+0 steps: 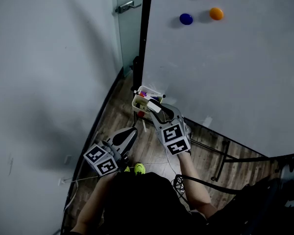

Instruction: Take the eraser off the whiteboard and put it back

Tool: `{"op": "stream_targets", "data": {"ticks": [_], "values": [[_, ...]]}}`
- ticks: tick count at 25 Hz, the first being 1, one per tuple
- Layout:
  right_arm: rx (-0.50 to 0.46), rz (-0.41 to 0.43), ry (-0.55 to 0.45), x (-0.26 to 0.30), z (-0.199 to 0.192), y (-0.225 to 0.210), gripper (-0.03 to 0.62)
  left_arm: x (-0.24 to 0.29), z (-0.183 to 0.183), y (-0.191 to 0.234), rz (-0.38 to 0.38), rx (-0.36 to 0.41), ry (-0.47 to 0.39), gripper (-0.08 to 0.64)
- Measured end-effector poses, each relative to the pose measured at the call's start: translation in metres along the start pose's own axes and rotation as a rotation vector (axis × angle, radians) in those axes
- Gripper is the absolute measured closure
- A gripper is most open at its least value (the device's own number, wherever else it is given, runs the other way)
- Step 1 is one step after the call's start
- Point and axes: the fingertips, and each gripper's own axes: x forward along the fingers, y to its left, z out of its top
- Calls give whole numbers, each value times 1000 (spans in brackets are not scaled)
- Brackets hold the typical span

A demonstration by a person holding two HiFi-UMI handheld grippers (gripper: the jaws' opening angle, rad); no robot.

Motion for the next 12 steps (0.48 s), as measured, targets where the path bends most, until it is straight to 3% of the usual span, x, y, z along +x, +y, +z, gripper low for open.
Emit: {"op": "stream_targets", "data": {"ticks": [12], "values": [[2,30,37,26,-17,2,446,-5,1,10,27,-25,-11,540]]}}
